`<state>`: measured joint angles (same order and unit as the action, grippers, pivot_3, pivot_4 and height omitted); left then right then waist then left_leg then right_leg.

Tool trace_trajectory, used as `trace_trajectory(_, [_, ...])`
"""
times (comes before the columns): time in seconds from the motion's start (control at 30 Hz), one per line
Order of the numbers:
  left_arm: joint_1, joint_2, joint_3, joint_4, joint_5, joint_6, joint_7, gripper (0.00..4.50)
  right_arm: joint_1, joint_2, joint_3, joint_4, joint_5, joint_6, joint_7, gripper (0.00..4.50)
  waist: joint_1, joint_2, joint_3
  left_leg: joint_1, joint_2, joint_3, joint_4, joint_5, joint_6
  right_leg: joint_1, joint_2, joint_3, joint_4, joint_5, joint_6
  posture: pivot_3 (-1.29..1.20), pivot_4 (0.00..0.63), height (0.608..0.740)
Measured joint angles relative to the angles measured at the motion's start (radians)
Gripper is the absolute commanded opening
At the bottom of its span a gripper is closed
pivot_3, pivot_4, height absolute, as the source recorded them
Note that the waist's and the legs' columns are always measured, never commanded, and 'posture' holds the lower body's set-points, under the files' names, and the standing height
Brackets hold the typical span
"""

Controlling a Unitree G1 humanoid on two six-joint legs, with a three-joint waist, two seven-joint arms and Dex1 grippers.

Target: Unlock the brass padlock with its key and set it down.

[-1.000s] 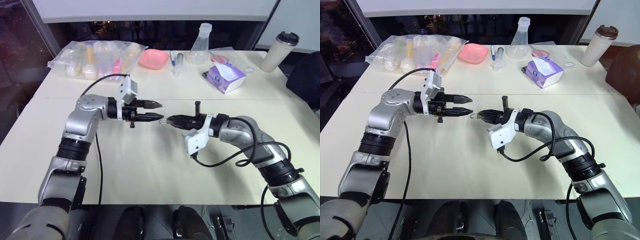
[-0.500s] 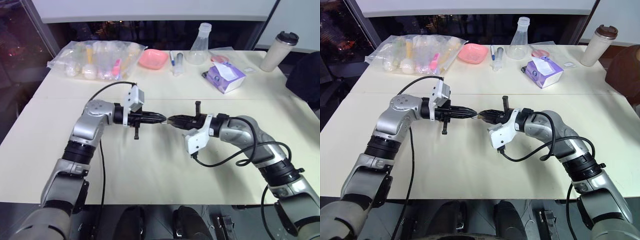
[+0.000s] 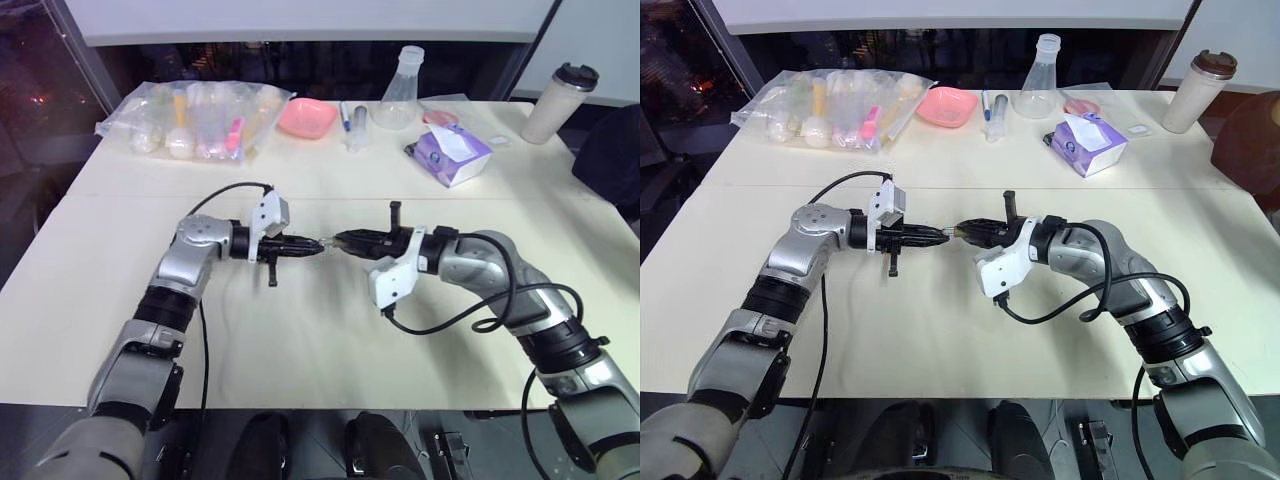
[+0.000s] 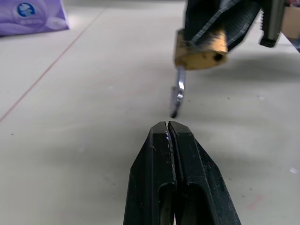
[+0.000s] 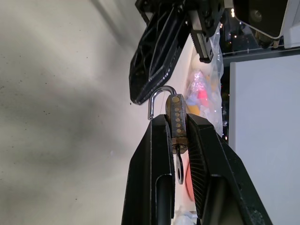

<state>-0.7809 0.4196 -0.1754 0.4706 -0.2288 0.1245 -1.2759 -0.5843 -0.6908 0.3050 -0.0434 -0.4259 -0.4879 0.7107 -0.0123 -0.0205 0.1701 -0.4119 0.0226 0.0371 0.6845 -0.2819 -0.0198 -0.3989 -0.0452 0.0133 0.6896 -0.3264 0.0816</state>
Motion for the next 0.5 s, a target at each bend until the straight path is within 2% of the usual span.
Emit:
trace_trajectory(0.17, [-0.006, 0.016, 0.006, -0.003, -0.001, -0.004, -0.010, 0.02, 0.018, 0.003, 0.000, -0.003, 0.006, 0.002, 0.001, 0.00, -0.001, 0.000, 0.000, 0.000, 0.000, 0.000, 0.000, 0.000, 0.000, 0.000, 0.000, 0.000, 0.000, 0.000, 0.000, 0.00, 0.150, 0.715])
trace_trajectory(0.33, [0.019, 0.072, 0.024, -0.009, -0.001, -0.002, -0.011, 0.02, 0.040, 0.032, 0.007, 0.024, -0.037, -0.006, -0.045, 0.00, -0.004, 0.000, 0.000, 0.000, 0.000, 0.000, 0.000, 0.000, 0.000, 0.000, 0.000, 0.000, 0.001, 0.000, 0.000, 0.00, 0.150, 0.715])
trace_trajectory(0.5, [0.070, 0.159, 0.066, -0.013, 0.000, -0.003, 0.003, 0.02, 0.037, 0.100, 0.048, 0.193, -0.120, -0.041, -0.162, 0.00, -0.004, 0.000, 0.000, 0.000, 0.000, 0.001, 0.000, 0.000, 0.000, 0.000, 0.000, 0.000, 0.001, 0.000, 0.000, 0.00, 0.150, 0.715])
